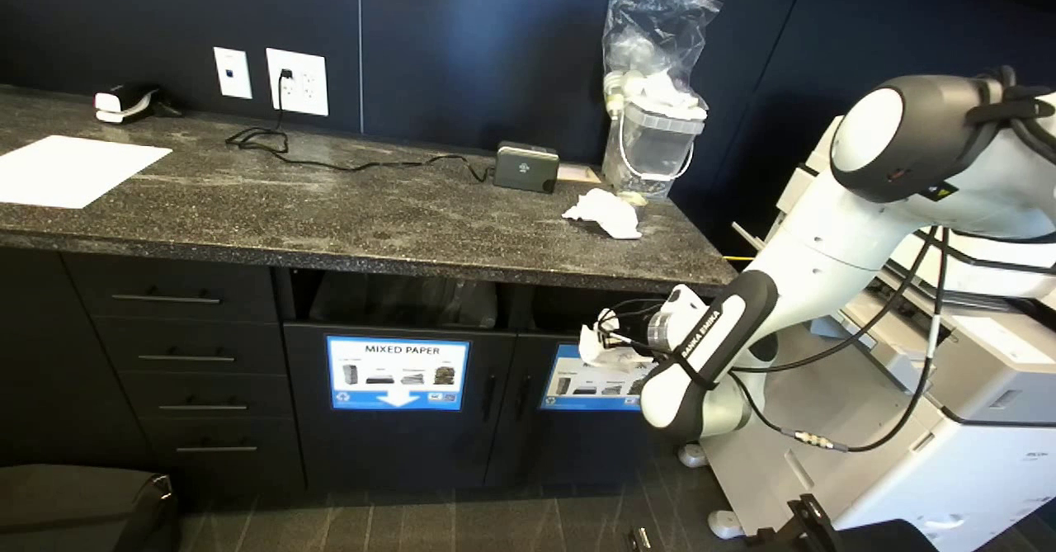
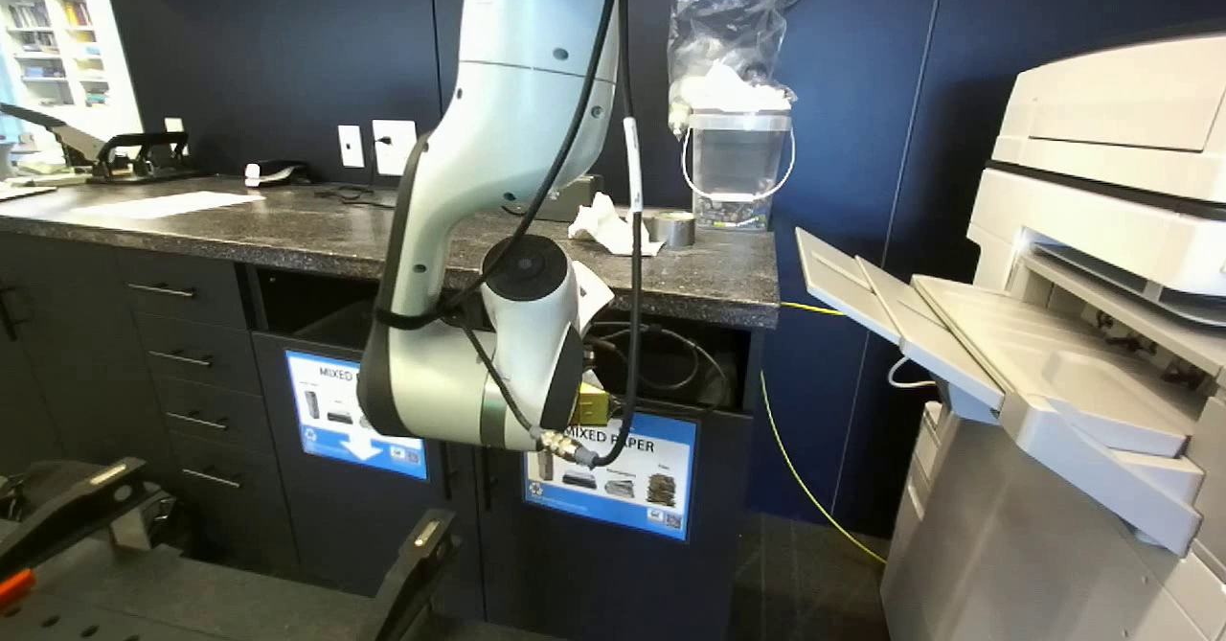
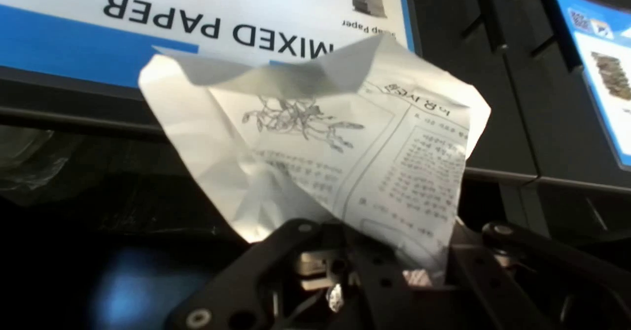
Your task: Put the right and left white pieces of paper in the right bin respectively
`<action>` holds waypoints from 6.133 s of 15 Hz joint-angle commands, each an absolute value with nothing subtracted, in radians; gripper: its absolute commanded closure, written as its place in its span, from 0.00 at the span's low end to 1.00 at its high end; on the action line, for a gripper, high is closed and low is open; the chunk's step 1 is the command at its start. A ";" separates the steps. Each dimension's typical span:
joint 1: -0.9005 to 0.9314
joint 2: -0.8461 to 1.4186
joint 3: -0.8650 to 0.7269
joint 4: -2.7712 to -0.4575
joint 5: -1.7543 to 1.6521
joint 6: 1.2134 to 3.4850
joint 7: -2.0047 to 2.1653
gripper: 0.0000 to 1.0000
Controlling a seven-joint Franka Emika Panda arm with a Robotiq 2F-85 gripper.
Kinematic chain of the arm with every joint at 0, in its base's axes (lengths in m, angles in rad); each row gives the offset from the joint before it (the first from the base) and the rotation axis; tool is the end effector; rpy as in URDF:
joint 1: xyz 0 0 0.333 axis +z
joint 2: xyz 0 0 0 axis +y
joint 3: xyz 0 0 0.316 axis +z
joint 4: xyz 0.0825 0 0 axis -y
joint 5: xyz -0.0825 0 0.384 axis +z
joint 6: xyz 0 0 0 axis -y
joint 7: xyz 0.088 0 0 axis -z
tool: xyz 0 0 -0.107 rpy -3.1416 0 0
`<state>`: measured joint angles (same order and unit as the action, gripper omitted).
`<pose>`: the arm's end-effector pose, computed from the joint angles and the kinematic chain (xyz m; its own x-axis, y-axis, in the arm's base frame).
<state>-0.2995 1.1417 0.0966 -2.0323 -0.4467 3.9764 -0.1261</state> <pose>0.5225 -0.0461 -0.0002 0.6359 0.1796 0.7506 0.2695 -0.9630 0.0021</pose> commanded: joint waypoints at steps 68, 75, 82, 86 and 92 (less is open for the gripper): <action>0.017 1.484 0.014 -1.443 -0.012 4.168 -0.025 0.02; 0.015 1.484 -0.023 -1.454 -0.011 4.101 -0.068 0.00; 0.001 1.484 -0.051 -1.455 -0.028 4.092 -0.077 0.00; -0.002 1.484 -0.060 -1.454 -0.035 4.084 -0.078 0.00; 0.012 1.402 -0.082 -1.558 -0.033 4.028 -0.101 0.00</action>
<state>-0.0035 1.4771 -0.0649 -1.4741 -0.0408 4.0598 -0.0766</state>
